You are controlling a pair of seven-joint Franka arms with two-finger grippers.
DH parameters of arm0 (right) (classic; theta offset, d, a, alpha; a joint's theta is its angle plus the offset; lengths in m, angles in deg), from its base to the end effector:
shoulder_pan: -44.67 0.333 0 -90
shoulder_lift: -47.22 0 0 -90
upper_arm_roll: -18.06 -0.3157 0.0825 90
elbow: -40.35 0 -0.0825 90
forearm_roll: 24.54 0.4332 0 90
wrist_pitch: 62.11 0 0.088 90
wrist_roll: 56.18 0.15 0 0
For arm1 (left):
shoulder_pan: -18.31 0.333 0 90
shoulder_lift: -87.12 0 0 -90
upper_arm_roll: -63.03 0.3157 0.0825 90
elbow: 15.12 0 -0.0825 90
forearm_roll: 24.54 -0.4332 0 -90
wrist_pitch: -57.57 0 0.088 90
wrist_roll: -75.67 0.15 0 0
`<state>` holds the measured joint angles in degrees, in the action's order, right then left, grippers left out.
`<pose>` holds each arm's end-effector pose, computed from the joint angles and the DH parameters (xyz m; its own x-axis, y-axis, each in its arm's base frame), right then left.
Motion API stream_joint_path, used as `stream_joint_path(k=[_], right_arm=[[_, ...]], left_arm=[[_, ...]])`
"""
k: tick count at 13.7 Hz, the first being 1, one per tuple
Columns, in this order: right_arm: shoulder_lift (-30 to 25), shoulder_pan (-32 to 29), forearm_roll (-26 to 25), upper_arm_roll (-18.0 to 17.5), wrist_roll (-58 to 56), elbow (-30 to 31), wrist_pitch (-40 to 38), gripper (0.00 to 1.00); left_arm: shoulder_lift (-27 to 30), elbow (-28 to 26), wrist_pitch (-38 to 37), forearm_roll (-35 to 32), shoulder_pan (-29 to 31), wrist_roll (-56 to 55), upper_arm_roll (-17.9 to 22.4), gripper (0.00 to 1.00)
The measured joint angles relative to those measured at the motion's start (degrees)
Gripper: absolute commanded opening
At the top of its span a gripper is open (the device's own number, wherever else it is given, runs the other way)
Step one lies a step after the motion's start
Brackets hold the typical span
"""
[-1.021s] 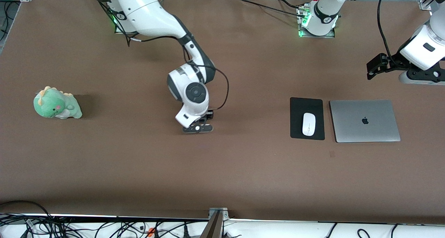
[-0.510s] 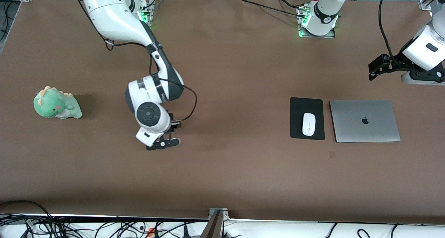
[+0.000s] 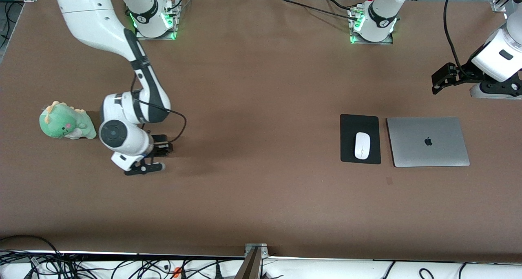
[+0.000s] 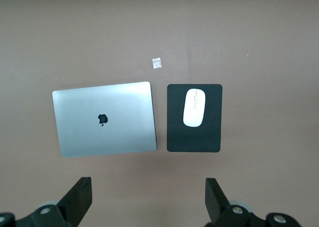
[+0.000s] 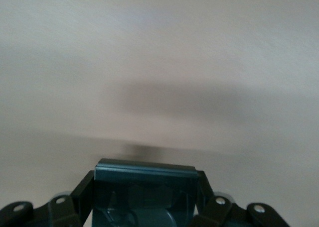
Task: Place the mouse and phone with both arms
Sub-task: 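Carry the black phone with the right gripper toward the green plush toy, then lower the phone beside the plush toy and open the right gripper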
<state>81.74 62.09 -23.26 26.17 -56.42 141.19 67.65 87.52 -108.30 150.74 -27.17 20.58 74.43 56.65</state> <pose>0.6745 0.1135 0.1419 0.9815 0.1681 -0.0919 0.1742 -0.9826 0.0638 0.6049 -0.0370 0.5614 0.9986 -0.0526 0.0077 -0.0522 -0.9976 -0.0465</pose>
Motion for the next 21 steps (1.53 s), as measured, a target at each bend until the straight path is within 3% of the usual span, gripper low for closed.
stream_joint_path(k=[6, 10, 15, 16, 17, 18, 19, 20, 21], right_arm=[[-6.3, -10.26, 1.42, 0.17, -12.2, 16.44, 11.96, 0.0], [-8.86, -15.25, 1.59, 0.19, -14.49, 21.12, 15.16, 0.0], [-9.2, -17.2, 2.9, 0.18, -14.49, 24.81, 23.15, 0.0], [-9.06, -17.27, 3.83, 0.17, -14.49, 25.06, 23.58, 0.09], [-8.87, -17.27, 4.76, 0.12, -14.49, 25.15, 23.81, 0.42], [-8.59, -17.27, 5.84, -0.02, -14.49, 25.16, 23.99, 0.63], [-8.29, -17.29, 6.84, -0.33, -14.51, 25.16, 24.42, 0.92], [-7.92, -17.28, 7.45, -0.83, -14.51, 25.16, 25.21, 1.0], [-7.53, -17.28, 7.63, -1.33, -14.51, 25.16, 25.94, 1.0]], left_arm=[[0.0, 0.0, 0.0, 0.0, -0.01, 0.0, -0.03, 1.0], [-0.01, -0.02, -0.11, 0.0, -0.01, 0.0, -0.06, 1.0], [-0.64, -0.21, -0.14, 0.0, -0.01, 0.0, -0.06, 1.0], [-0.82, -0.21, -0.14, 0.0, -0.03, 0.0, -0.08, 1.0], [-0.92, -0.21, -0.14, 0.0, -0.07, 0.0, -0.12, 1.0], [-0.94, -0.21, -0.14, 0.0, -0.11, 0.0, -0.14, 1.0], [-0.94, -0.21, -0.14, 0.0, -0.13, 0.0, -0.15, 1.0], [-0.94, -0.21, -0.14, 0.0, -0.13, 0.0, -0.15, 1.0], [-0.94, -0.21, -0.14, 0.0, -0.13, 0.0, -0.15, 1.0]])
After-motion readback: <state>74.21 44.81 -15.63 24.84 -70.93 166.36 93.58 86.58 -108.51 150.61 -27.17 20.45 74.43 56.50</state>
